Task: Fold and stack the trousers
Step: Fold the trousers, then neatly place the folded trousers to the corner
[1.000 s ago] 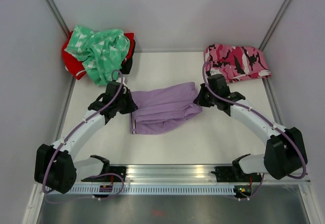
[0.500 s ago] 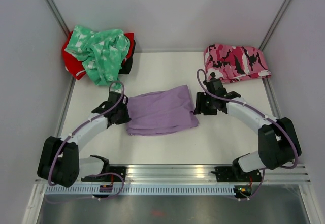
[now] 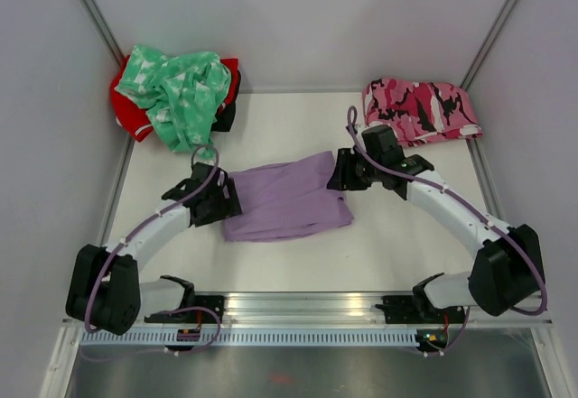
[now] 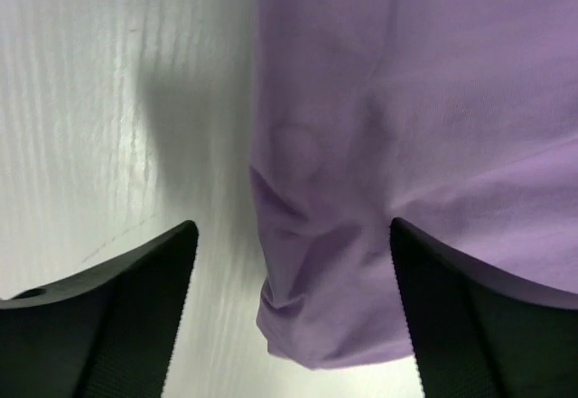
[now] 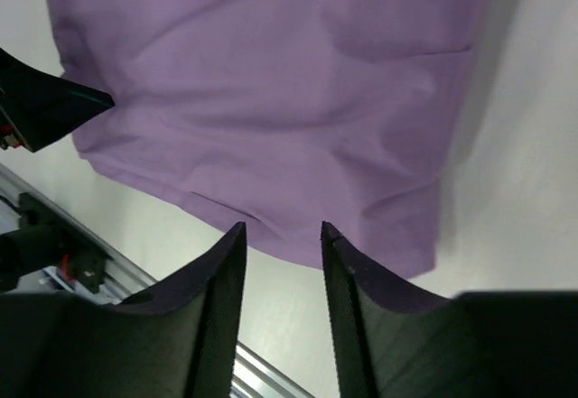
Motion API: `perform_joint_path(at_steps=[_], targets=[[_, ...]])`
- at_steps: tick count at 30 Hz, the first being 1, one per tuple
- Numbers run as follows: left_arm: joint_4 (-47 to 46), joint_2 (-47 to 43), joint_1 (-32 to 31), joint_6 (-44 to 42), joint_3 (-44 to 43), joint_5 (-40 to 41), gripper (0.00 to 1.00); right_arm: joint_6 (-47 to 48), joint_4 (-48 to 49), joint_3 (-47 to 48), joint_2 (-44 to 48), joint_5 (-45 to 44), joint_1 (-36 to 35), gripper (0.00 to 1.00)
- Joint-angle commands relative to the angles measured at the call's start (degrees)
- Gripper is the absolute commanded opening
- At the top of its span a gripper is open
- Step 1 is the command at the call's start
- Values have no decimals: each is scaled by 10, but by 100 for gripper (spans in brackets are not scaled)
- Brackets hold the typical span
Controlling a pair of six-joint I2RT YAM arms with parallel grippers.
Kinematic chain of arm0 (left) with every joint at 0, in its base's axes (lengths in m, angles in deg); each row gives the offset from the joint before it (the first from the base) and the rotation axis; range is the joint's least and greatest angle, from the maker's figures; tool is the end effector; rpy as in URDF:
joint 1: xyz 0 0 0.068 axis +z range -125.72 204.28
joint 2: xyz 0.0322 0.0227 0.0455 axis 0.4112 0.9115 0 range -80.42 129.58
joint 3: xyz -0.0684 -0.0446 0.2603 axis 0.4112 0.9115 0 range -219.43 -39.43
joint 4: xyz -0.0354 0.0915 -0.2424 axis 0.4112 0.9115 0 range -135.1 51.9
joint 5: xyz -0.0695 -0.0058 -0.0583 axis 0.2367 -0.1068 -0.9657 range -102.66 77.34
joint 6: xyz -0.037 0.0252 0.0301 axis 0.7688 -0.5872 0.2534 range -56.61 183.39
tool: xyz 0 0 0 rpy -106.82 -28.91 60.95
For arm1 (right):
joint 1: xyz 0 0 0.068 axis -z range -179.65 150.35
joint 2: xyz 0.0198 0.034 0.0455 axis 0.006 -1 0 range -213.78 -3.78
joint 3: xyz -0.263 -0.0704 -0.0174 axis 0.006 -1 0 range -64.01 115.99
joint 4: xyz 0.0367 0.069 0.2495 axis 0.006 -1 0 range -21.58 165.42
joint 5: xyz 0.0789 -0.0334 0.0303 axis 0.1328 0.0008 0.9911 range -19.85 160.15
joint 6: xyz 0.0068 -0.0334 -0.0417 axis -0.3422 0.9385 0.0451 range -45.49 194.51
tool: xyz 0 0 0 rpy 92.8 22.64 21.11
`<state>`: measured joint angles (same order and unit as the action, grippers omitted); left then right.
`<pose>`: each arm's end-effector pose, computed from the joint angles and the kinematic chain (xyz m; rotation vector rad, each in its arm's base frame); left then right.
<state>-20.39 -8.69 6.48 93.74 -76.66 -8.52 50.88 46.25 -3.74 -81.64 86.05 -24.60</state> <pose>0.2190 -0.0675 0.1807 -0.3116 2.5960 -0.2077 0.2591 0.1312 0.2759 -0.1648 2.4673 0.7169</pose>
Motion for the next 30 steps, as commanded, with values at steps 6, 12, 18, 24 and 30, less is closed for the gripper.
perform_joint_path(at_steps=[6,12,18,24,30], targets=[[141,-110,0,5,-180,4,85,-45,145,-82,-94,57,-25,0],[-2,-137,-21,64,-72,-148,16,-48,188,-136,-155,47,-26,0],[-111,-105,-30,121,86,-143,2,-50,197,-146,-180,47,-26,0],[-108,-56,-30,92,98,-84,2,-10,86,-36,-109,51,-26,19],[-41,-97,-30,52,23,-100,29,41,11,64,-70,7,-19,64]])
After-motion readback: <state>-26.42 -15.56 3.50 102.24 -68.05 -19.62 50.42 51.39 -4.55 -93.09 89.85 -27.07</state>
